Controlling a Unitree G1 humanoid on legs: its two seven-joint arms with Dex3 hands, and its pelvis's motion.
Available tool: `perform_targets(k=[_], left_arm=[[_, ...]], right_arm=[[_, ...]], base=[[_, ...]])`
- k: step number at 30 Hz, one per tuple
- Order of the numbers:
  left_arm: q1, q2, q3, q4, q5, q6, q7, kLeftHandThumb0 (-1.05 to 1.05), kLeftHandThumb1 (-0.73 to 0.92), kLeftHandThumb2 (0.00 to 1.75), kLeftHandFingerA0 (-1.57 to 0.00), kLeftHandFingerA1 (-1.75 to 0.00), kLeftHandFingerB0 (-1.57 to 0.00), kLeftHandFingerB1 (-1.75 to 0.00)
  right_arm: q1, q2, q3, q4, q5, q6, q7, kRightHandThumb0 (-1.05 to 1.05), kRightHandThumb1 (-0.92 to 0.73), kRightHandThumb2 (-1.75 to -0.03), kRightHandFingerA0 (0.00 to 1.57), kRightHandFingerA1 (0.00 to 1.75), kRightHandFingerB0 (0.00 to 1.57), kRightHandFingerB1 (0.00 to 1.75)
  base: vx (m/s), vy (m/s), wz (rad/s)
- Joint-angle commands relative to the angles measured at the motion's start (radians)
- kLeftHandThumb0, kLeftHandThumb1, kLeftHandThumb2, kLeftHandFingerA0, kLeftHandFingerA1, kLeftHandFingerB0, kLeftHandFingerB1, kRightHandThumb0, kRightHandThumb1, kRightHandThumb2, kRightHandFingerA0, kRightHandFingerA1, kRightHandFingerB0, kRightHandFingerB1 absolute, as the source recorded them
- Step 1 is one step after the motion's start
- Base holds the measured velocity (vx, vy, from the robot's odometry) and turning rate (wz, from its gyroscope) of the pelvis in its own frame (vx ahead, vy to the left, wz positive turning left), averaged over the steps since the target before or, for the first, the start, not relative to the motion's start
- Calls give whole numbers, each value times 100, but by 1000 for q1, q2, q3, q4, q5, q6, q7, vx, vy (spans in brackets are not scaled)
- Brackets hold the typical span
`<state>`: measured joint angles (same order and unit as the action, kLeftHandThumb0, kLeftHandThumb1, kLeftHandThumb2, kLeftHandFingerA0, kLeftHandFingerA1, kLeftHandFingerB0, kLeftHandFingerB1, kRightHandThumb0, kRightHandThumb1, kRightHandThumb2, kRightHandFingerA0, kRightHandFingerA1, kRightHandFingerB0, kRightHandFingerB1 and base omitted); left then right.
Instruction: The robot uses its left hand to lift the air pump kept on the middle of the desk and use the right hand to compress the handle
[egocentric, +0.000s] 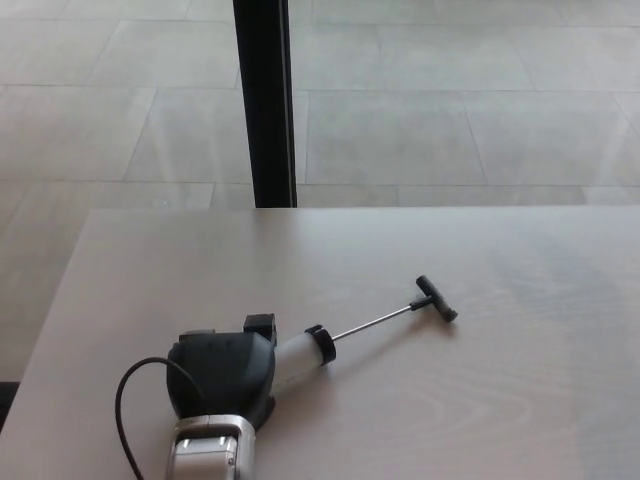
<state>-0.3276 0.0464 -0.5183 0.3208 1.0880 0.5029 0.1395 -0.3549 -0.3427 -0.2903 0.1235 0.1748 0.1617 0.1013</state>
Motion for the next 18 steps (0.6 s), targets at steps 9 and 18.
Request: perform_targets(k=[9, 18], left_arm=[[59, 106, 54, -43, -242, -527, 210, -10, 72, 97, -70, -175, -51, -170], [29, 162, 63, -70, -244, -588, 214, -11, 73, 93, -70, -175, -63, -155]], right_arm=[[-14, 38, 16, -2, -2, 43, -31, -43, -78, -64, 60, 65, 53, 44], [-32, 23, 57, 7, 5, 141, 16, -72, -92, -71, 30, 50, 26, 34]], base=[[0, 0, 0], [0, 0, 0]])
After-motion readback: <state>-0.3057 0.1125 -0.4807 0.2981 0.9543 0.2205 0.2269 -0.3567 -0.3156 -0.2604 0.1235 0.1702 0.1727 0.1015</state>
